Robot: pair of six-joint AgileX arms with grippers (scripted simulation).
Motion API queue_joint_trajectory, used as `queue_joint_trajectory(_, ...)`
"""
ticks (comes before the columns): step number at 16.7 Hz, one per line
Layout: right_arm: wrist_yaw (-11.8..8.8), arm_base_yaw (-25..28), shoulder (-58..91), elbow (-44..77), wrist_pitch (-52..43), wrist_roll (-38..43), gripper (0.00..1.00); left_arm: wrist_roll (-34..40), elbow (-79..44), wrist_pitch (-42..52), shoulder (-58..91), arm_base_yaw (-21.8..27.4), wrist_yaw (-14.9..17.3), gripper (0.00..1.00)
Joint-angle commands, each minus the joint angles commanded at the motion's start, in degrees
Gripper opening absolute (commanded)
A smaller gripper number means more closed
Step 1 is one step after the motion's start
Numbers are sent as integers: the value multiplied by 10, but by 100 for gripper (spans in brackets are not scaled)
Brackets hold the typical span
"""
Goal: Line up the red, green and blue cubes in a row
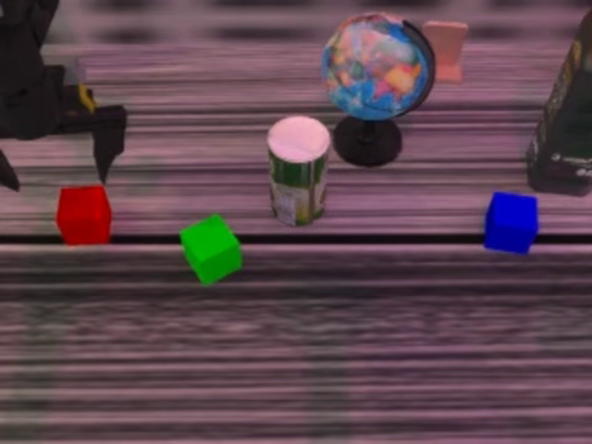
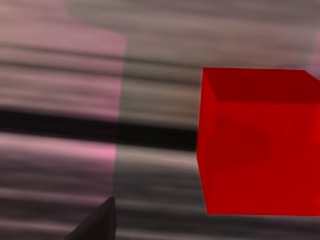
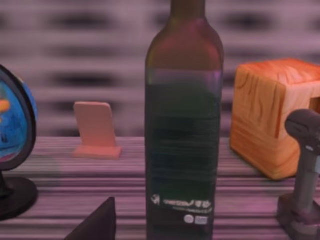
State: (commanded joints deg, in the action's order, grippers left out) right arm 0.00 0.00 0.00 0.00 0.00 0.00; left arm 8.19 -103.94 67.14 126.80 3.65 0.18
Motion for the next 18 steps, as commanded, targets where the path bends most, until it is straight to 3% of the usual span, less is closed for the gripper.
queue_joint_trajectory(5,0,0,0,0,0,0,100,-1,9,-11,2,-2,0,100)
queue_joint_trajectory(12,0,0,0,0,0,0,100,-2,95,-155,57,-1,1,100)
queue_joint_trajectory(17,0,0,0,0,0,0,100,-2,105,-169,64,-1,1,100)
queue_joint_trajectory(18,0,0,0,0,0,0,100,-2,105,-169,64,-1,1,92)
